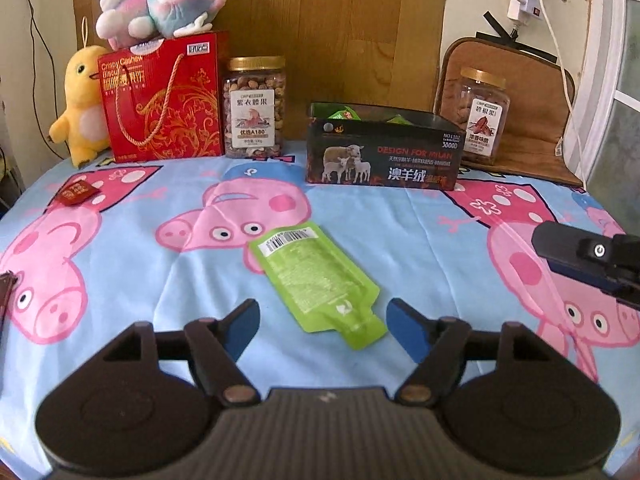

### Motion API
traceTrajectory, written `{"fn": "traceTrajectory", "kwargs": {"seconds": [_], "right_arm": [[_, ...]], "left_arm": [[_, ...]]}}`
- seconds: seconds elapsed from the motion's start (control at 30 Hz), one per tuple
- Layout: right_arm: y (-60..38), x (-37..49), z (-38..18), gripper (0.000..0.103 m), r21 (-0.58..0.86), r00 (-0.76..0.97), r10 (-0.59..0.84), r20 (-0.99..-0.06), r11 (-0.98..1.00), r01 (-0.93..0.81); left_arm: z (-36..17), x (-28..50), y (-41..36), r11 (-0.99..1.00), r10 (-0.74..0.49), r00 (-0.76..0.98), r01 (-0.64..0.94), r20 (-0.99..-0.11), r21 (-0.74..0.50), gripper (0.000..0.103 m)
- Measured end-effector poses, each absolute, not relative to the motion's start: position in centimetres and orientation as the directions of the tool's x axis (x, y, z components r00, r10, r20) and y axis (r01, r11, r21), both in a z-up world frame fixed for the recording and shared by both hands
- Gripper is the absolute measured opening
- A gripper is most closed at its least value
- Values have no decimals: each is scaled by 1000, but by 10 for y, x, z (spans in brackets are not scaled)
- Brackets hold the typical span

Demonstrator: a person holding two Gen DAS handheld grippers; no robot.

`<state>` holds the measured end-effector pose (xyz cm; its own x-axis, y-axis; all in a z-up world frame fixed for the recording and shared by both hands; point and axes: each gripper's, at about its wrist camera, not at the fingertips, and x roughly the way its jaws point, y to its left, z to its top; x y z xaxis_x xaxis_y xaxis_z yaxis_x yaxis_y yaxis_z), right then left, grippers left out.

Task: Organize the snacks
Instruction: 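Move both grippers toward the light-green jelly pouch on the sheet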

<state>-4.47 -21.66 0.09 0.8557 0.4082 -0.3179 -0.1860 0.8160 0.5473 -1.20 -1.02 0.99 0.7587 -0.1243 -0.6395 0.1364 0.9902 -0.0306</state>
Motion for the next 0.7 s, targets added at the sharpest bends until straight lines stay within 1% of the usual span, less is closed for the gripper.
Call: {"fn": "traceTrajectory", "kwargs": {"seconds": [0.23, 0.4, 0.7], "right_arm": [[-212, -49, 1, 44, 539, 855, 414, -312, 818, -199], [-211, -52, 2, 44, 526, 863, 406, -302, 825, -205], [-209, -53, 3, 44, 519, 864, 404, -300, 829, -208]], "left_arm": [[13, -15, -10, 992, -109, 772, 128, -626, -14, 73], [13, -17, -10, 992, -98, 782, 124, -615, 0, 80], [14, -18, -7, 993, -86, 790, 115, -607, 9, 81]]}}
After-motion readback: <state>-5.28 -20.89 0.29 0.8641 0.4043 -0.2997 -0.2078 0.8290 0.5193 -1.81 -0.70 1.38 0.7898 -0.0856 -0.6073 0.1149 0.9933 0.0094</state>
